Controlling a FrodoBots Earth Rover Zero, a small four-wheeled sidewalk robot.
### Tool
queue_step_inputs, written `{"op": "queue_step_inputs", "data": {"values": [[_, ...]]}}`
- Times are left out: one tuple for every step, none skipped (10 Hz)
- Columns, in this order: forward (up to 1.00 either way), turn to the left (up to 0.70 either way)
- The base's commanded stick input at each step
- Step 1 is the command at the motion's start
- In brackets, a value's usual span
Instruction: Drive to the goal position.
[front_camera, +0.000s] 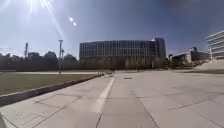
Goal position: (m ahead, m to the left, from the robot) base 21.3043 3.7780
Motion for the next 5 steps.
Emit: {"op": "queue_step_inputs", "data": {"values": [[0.06, 0.0], [0.06, 0.0], [0.06, 0.0], [0.06, 0.0], [0.06, 0.0]]}}
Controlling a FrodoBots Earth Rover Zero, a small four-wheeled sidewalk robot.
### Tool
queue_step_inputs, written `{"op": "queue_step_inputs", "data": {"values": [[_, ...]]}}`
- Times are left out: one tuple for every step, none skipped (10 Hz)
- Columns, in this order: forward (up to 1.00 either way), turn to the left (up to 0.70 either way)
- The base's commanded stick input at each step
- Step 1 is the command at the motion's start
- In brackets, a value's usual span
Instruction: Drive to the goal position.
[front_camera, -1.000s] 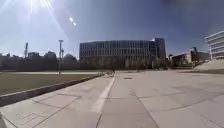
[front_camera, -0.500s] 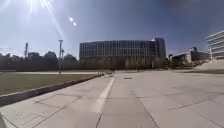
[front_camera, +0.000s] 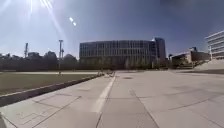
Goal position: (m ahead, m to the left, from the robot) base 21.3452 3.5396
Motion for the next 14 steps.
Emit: {"op": "queue_step_inputs", "data": {"values": [[0.06, 0.0], [0.06, 0.0], [0.06, 0.0], [0.06, 0.0], [0.06, 0.0], [0.06, 0.0], [0.06, 0.0], [0.06, 0.0], [0.06, 0.0], [0.06, 0.0], [0.06, 0.0], [0.06, 0.0], [0.06, 0.0], [0.06, 0.0]]}}
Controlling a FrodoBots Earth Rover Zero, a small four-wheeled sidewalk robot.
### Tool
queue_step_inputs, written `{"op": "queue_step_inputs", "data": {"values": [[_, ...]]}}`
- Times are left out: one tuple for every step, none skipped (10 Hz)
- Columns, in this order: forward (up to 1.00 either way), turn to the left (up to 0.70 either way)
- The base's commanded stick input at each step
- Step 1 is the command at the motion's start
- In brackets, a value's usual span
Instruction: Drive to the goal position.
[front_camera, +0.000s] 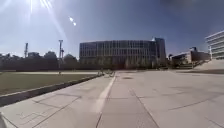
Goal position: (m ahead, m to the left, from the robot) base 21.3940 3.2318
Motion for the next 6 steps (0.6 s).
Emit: {"op": "queue_step_inputs", "data": {"values": [[0.06, 0.0], [0.06, 0.0], [0.06, 0.0], [0.06, 0.0], [0.06, 0.0], [0.06, 0.0]]}}
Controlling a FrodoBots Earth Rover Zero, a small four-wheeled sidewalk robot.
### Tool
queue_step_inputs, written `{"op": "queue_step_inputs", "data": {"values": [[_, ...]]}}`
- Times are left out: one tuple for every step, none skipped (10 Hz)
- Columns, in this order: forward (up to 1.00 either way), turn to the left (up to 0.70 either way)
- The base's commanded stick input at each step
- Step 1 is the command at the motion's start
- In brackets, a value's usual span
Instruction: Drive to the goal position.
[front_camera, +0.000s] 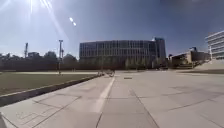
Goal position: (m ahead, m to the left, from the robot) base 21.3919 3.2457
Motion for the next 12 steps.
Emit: {"op": "queue_step_inputs", "data": {"values": [[0.06, 0.0], [0.06, 0.0], [0.06, 0.0], [0.06, 0.0], [0.06, 0.0], [0.06, 0.0], [0.06, 0.0], [0.06, 0.0], [0.06, 0.0], [0.06, 0.0], [0.06, 0.0], [0.06, 0.0]]}}
